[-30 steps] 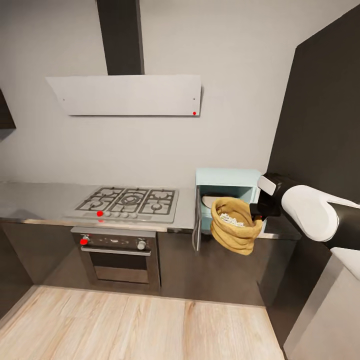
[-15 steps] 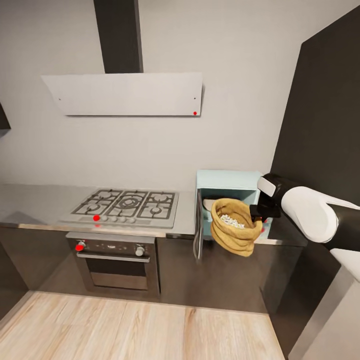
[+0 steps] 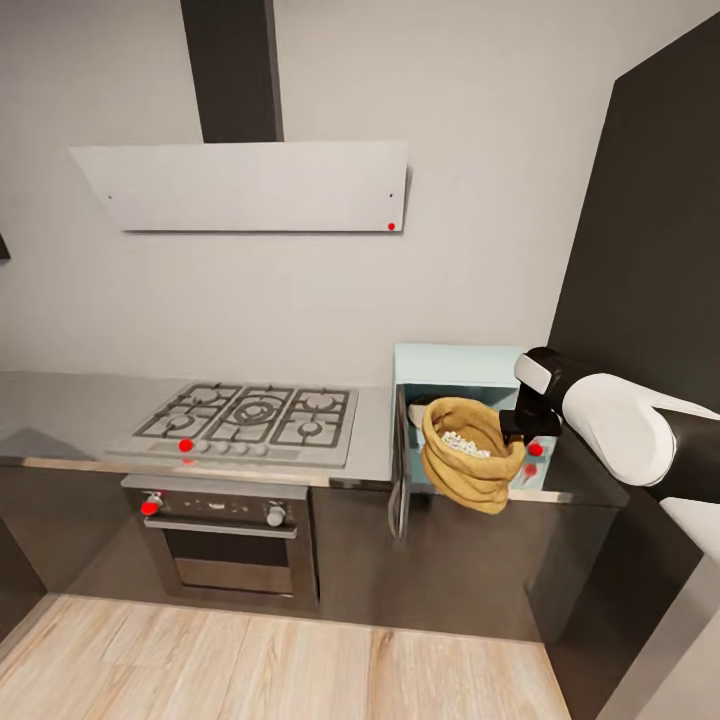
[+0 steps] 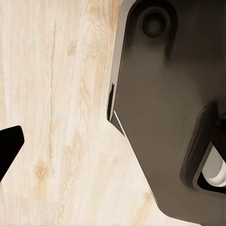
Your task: In the kitchen, take the popcorn bag from the countertop, put it into the microwave, and heat it until the popcorn is cooked so the cooked popcorn ends up inside the bag.
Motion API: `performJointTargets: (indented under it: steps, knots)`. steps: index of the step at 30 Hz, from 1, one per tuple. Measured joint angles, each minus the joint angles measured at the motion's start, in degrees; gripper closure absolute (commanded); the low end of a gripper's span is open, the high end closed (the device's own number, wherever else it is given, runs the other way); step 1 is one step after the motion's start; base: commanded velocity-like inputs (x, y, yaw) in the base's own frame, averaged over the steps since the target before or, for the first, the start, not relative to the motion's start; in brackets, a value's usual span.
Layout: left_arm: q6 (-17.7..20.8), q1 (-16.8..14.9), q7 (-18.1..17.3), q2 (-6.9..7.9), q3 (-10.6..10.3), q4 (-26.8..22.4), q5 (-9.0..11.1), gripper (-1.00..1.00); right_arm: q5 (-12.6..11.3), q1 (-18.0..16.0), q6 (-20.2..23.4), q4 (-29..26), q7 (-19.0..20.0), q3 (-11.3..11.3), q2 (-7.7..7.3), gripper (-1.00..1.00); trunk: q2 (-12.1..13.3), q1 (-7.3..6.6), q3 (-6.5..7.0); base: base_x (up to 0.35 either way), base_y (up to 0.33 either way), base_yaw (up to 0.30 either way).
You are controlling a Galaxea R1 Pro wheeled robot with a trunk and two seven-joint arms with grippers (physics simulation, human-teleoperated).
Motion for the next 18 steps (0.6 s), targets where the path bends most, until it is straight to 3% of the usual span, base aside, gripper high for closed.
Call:
performJointTargets:
  steps: [18]
  knots:
    - [-0.02,0.00,0.00,0.00,0.00,-0.05,-0.01,-1.00,0.00,0.00,-0.01,0.02,0.12,-0.01,0.00,1.00,0.00,0.00,0.00,0.062,0.000,0.000]
